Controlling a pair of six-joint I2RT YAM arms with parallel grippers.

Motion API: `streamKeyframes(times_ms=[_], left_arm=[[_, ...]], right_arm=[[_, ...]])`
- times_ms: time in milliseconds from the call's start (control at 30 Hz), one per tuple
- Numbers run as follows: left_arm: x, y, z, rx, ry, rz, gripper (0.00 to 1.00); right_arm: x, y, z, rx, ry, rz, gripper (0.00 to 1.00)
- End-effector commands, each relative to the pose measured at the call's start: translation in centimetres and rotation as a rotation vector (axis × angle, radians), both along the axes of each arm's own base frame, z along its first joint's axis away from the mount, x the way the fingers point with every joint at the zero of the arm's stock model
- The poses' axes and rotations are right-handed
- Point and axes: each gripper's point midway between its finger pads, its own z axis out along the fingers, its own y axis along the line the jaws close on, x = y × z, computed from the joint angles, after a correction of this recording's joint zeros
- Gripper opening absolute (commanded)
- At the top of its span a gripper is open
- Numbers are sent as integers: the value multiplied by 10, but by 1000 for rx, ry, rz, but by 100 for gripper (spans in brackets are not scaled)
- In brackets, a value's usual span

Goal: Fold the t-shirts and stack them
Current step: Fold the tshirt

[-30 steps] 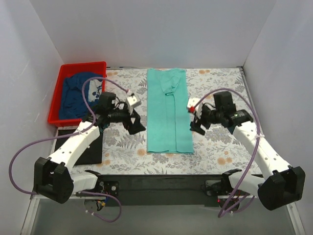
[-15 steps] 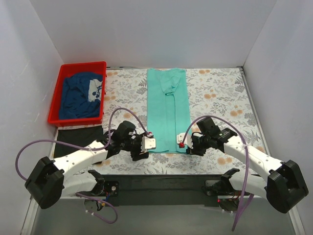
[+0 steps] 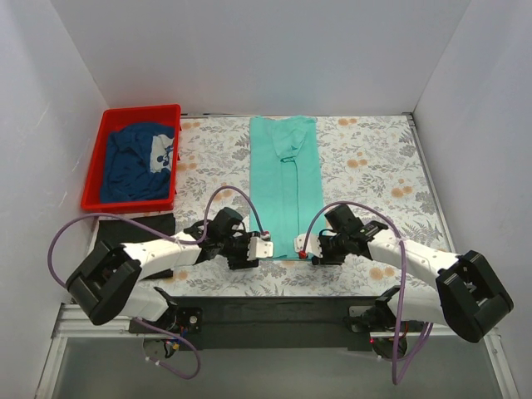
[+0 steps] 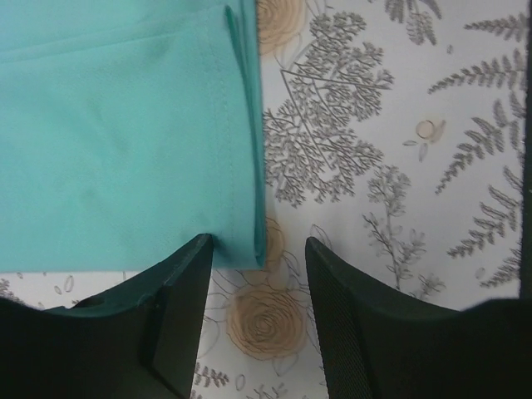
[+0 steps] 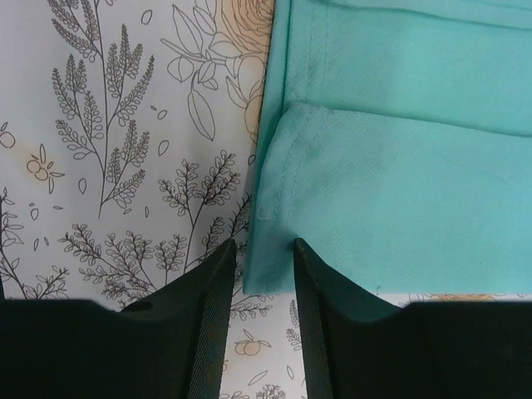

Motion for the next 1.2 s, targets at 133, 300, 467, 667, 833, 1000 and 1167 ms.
streamKeyframes(times_ms=[133, 300, 467, 667, 833, 1000, 1167], left_arm=[[8, -12, -9, -1, -39, -47, 44], [5, -16, -17, 22, -21, -70, 20], [-6, -17, -13, 24, 4, -104, 5], [-50, -25, 14, -8, 35, -211, 0], [-67, -27, 40, -56, 89, -143, 0], [-38, -29, 72, -157, 55, -57, 0], [21, -29, 96, -211, -66, 11, 0]], right_arm=[[-6, -3, -22, -46, 1, 46, 38], [-7, -4, -27, -62, 10, 47, 24], [-12, -2, -20, -61, 4, 47, 1], [-53, 12, 8, -18, 68, 115, 1], [-57, 16, 33, 23, 48, 138, 1], [-25, 32, 72, 71, -101, 136, 1], [9, 46, 92, 91, -140, 133, 1]])
